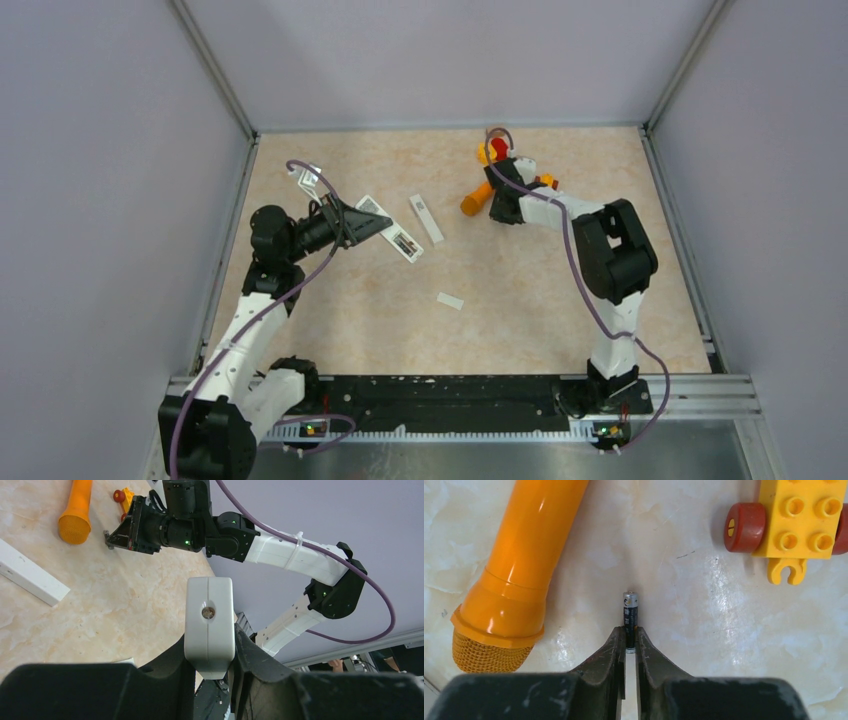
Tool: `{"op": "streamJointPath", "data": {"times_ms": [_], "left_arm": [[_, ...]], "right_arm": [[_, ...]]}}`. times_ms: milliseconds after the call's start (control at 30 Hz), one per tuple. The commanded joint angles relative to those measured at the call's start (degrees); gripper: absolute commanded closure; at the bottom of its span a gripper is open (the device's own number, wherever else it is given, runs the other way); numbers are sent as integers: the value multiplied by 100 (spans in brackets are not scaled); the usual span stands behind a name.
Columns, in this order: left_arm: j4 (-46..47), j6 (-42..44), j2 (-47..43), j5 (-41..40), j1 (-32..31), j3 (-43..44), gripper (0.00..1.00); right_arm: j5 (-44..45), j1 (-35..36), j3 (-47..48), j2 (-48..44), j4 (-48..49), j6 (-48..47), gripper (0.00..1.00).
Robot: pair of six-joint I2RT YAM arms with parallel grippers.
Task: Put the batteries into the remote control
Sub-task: Move the battery to the center of the board.
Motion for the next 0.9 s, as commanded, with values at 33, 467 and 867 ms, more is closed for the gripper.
{"op": "streamJointPath", "data": {"times_ms": [33,467,867], "left_arm": [[195,68,-63,39,35,232,100],[-153,265,-161,-28,44,199,100],[-22,186,-51,3,61,88,100]], "right_arm": [[151,-58,-82,-275,-13,162,98],[-1300,-206,-2039,-2126,-77,1291,100],[-1701,-216,-2699,-2345,-7,2355,69]]}}
